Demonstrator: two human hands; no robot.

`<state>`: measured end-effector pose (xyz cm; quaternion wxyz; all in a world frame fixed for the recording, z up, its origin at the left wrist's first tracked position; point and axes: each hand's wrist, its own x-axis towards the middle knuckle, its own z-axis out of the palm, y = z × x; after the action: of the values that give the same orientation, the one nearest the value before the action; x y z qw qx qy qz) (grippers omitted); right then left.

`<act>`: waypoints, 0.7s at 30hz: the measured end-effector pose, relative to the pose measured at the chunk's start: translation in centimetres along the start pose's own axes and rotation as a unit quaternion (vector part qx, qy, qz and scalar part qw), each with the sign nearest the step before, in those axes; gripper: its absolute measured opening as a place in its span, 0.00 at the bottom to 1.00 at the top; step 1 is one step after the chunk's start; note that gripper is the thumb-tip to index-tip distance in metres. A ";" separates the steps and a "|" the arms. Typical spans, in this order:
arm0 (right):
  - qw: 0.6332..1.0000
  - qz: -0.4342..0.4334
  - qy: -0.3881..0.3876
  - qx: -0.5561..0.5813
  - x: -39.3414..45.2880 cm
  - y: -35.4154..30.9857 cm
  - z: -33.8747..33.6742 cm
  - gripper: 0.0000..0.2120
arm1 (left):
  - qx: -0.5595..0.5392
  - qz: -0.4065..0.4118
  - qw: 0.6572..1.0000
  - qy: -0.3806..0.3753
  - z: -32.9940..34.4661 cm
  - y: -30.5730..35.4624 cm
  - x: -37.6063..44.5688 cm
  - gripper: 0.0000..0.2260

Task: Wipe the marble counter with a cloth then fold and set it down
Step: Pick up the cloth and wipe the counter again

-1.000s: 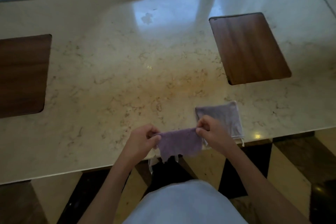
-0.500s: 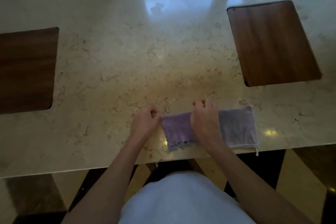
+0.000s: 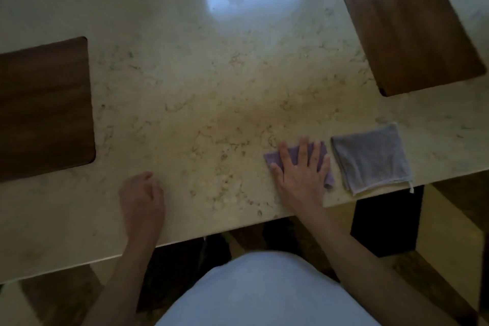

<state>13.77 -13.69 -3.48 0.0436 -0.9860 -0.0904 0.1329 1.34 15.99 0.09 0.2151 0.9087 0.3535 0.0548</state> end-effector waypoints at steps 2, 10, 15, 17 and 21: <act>1.000 0.014 0.018 0.008 -1.2 -2.4 0.6 0.29 | 0.044 0.034 0.998 -0.013 -0.6 -3.0 1.6 0.15; 0.989 -0.145 0.006 -0.009 -10.6 -9.7 3.8 0.24 | 0.115 0.114 0.982 -0.101 -1.3 -9.3 2.3 0.28; 0.995 0.094 0.041 0.018 -6.0 -0.7 1.1 0.30 | 0.125 0.132 0.978 -0.102 -0.8 -9.9 2.2 0.27; 0.984 0.168 0.036 0.049 -4.1 -0.8 0.3 0.29 | 0.130 0.134 0.977 -0.107 -0.8 -10.1 2.3 0.27; 0.990 0.117 0.053 0.051 -4.9 -8.6 1.9 0.28 | 0.140 0.132 0.976 -0.105 -0.5 -10.1 2.3 0.27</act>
<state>7.22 -6.05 -3.09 0.0825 -0.9920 0.0352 0.0893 -3.34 24.32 -3.93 0.1123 0.9691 0.2102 -0.0632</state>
